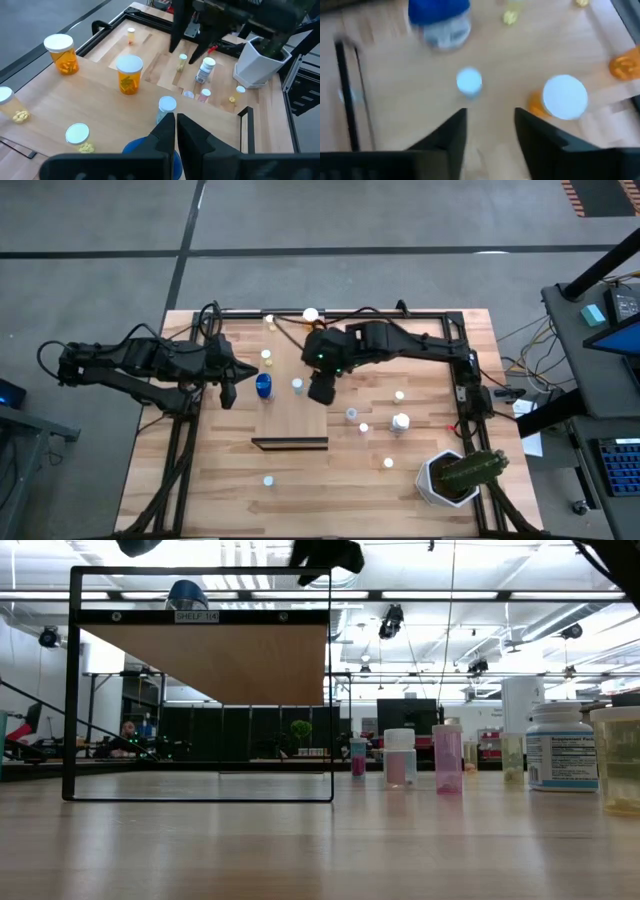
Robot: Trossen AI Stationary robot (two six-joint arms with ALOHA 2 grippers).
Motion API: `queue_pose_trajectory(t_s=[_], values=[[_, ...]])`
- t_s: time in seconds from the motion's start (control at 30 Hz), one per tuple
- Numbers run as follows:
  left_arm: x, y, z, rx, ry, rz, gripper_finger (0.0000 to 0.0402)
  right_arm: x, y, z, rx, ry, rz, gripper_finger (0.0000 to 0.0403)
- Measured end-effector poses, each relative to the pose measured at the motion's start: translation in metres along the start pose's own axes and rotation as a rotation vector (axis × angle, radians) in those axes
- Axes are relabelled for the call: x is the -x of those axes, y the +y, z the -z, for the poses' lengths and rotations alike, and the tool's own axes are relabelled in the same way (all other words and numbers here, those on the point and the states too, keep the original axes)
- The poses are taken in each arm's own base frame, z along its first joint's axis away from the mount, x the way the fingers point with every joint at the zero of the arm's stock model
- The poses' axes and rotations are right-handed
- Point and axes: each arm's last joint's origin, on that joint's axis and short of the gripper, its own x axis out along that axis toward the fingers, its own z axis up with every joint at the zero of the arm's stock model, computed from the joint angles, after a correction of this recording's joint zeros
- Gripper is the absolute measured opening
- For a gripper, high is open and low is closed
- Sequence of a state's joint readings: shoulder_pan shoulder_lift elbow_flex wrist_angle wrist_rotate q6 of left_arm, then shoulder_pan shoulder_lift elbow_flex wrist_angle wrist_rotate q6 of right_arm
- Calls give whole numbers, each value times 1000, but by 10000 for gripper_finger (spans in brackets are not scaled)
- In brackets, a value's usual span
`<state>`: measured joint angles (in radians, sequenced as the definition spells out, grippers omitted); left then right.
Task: Pick and place medicine bottles onto shelf by color
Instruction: Put the top right blue tablet bottle on the shelf, then put the top right yellow pill bottle on the shelf
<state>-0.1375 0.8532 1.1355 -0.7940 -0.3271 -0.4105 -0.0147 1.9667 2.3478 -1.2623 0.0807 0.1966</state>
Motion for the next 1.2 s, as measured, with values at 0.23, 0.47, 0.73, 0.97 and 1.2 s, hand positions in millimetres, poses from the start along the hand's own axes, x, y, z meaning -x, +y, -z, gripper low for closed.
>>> queue_pose_trajectory(t_s=[0.23, 0.47, 0.73, 0.97, 1.2], values=[[1, 0, 0, 1, -4, 2, 1, -29, 8, 7, 230, 48, -8, 17], [2, 1, 0, 2, -5, 2, 1, -83, 10, 19, 178, 38, -3, 9], [1, 0, 0, 2, -4, 2, 1, -96, 10, 20, 114, -27, 14, 9], [1, 1, 0, -2, -5, -2, 1, -99, 10, 21, 102, -28, 14, 9], [1, 1, 0, -3, -8, -6, 1, -46, 8, 12, 118, -109, 1, 9]])
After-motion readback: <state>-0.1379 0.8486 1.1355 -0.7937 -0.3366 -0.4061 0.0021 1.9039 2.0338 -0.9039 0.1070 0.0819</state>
